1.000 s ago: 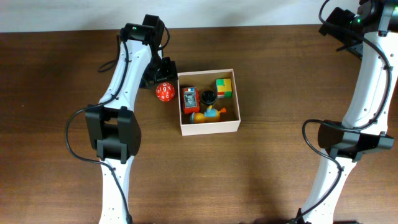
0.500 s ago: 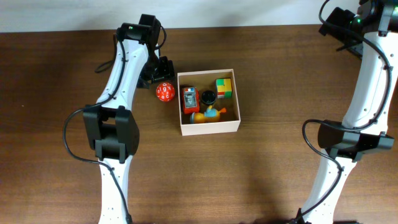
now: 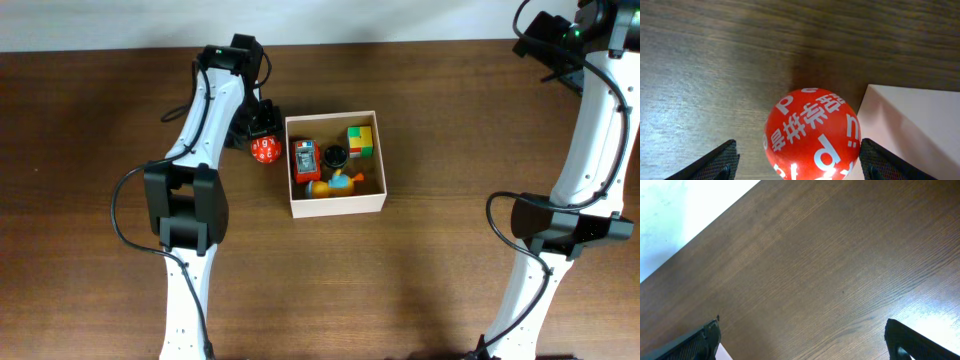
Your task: Pack container
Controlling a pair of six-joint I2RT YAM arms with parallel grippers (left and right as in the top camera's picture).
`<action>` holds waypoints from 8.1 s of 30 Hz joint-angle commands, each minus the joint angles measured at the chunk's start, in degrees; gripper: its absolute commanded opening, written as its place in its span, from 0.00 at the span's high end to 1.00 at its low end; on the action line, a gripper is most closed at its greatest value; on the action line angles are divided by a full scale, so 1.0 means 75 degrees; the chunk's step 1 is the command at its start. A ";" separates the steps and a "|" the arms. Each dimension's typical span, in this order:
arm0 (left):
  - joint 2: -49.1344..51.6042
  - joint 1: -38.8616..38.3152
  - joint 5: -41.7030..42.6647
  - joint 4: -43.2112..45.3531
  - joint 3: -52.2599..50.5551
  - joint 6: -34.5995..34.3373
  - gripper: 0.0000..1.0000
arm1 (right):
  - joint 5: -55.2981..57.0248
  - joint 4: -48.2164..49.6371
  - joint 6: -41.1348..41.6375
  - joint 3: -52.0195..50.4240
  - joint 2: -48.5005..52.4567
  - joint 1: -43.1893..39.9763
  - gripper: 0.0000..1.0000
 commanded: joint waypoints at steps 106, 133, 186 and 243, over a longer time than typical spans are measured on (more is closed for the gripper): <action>-0.0761 -0.2527 0.1649 -0.2235 0.2381 0.4336 0.69 | 0.0009 -0.0044 0.0090 0.0137 -0.0283 -0.0044 0.01; -0.1093 -0.2349 0.1425 -0.2119 0.2480 0.3998 0.34 | 0.0009 -0.0044 0.0090 0.0137 -0.0283 -0.0044 0.01; -0.5196 0.1335 -0.0787 -0.2232 0.2774 0.1416 0.21 | 0.0009 -0.0044 0.0090 0.0137 -0.0283 -0.0044 0.01; -1.1159 0.1335 -0.3348 0.8087 -1.4455 -0.0478 0.01 | 0.0009 -0.0044 0.0090 0.0137 -0.0283 -0.0044 0.01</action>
